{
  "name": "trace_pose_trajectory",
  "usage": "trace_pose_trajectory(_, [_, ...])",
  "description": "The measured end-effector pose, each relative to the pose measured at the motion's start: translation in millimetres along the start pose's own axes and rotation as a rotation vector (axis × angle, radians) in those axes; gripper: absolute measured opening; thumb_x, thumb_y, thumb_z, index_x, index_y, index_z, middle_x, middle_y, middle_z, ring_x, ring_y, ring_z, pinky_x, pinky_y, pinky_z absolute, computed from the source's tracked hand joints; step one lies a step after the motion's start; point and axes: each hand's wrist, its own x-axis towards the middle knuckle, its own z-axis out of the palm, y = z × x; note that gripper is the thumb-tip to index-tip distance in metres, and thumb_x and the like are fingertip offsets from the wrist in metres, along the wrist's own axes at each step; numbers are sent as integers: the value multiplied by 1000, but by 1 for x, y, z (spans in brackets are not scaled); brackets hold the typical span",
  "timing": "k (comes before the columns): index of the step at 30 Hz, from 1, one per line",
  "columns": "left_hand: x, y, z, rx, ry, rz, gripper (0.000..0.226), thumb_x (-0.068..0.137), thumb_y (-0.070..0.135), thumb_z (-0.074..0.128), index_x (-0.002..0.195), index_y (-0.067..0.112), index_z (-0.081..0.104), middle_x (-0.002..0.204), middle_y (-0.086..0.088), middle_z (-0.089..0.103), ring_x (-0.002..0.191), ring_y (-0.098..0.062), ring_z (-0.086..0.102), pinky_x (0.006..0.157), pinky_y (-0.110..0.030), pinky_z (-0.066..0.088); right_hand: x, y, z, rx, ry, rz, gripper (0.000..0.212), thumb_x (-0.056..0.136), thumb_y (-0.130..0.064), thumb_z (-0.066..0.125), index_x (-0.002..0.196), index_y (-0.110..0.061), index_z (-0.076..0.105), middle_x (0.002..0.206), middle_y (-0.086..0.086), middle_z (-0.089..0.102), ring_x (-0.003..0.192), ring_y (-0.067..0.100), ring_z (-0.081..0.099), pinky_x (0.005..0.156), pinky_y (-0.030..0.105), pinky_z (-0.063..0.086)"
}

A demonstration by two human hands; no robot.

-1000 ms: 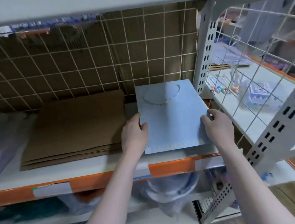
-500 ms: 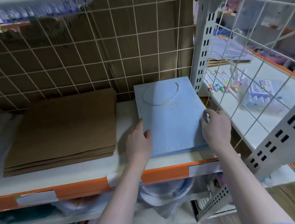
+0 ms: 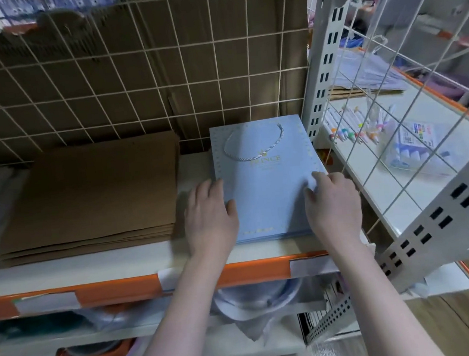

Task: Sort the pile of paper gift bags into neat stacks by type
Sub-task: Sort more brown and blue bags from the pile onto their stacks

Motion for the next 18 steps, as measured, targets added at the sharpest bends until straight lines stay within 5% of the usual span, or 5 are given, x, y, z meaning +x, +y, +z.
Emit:
trace_pose_trajectory(5, [-21, -33, -26, 23, 13, -34, 47, 91, 23, 54, 136, 10, 47, 139, -9, 48, 132, -27, 36, 108, -37, 29, -25, -45, 10, -8, -49, -129, 15, 73, -6, 65, 86, 1, 65, 76, 21, 59, 74, 41, 57, 60, 38, 40])
trace_pose_trajectory(9, [-33, -78, -54, 97, 49, -132, 48, 90, 26, 57, 134, 10, 49, 137, -11, 51, 131, -30, 39, 107, -40, 33, -49, -99, 18, 6, -55, -242, 20, 65, -14, 46, 68, -4, 63, 61, 15, 55, 56, 36, 55, 48, 32, 38])
trace_pose_trajectory(18, [-63, -245, -140, 161, 107, -303, 51, 90, 30, 55, 137, 12, 45, 137, -12, 47, 128, -31, 39, 106, -39, 32, -117, -258, 47, 39, -175, -302, 20, 67, -18, 75, 78, -4, 67, 74, 20, 61, 74, 40, 59, 62, 39, 49])
